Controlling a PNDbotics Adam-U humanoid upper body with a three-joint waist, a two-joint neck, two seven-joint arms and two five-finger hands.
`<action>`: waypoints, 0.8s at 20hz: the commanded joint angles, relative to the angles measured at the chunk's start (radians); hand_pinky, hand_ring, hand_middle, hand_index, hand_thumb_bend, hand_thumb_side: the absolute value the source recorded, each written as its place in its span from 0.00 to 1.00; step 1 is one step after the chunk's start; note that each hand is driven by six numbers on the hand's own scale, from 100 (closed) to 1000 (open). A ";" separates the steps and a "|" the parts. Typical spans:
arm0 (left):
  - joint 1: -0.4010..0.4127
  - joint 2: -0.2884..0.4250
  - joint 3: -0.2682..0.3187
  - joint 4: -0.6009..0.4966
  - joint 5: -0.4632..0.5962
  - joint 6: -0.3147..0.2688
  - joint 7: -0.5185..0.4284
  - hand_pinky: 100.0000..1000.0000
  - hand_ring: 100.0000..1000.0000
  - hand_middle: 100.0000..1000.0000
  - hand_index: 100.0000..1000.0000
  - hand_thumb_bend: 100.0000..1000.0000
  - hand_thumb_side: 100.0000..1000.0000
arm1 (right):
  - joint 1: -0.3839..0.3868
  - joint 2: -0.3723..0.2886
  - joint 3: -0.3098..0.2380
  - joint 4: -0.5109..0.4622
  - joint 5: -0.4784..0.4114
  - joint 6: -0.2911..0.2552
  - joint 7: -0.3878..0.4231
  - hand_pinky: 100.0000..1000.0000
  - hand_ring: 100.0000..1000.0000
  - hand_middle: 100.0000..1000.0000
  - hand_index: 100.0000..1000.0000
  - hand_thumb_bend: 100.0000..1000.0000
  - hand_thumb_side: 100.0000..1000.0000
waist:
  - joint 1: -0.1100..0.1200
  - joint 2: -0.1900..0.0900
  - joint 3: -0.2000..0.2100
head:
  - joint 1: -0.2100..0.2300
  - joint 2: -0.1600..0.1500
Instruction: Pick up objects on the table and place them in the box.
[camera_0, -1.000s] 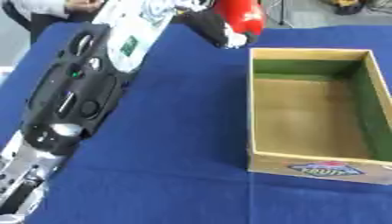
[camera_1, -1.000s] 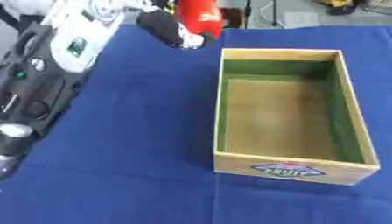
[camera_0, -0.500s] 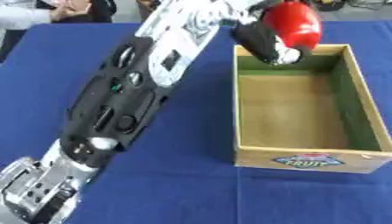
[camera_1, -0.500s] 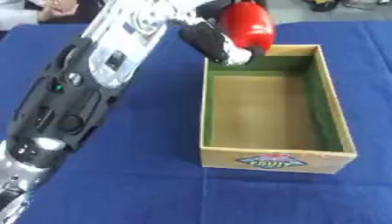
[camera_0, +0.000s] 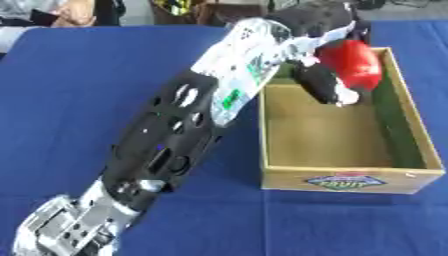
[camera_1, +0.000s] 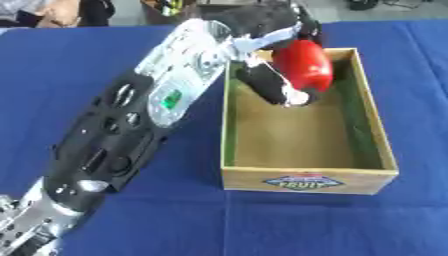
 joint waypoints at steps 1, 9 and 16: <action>-0.006 -0.028 -0.008 0.036 -0.061 -0.021 0.015 0.09 0.42 0.43 0.61 0.00 0.37 | -0.018 -0.017 -0.004 -0.014 -0.007 -0.005 -0.001 0.75 0.72 0.74 0.74 0.00 0.89 | -0.006 -0.018 -0.005 | 0.004 -0.013; 0.014 -0.059 -0.025 0.100 -0.146 -0.069 -0.001 0.14 0.48 0.53 0.70 0.00 0.39 | -0.020 -0.015 -0.004 -0.014 -0.009 -0.007 -0.001 0.75 0.72 0.74 0.74 0.00 0.90 | -0.009 -0.016 -0.005 | 0.006 -0.021; 0.025 -0.060 -0.026 0.110 -0.198 -0.114 -0.045 0.49 0.75 0.76 0.90 0.12 0.76 | -0.017 -0.015 -0.005 -0.014 -0.009 -0.008 -0.001 0.75 0.72 0.74 0.74 0.00 0.90 | -0.012 -0.015 -0.004 | 0.004 -0.019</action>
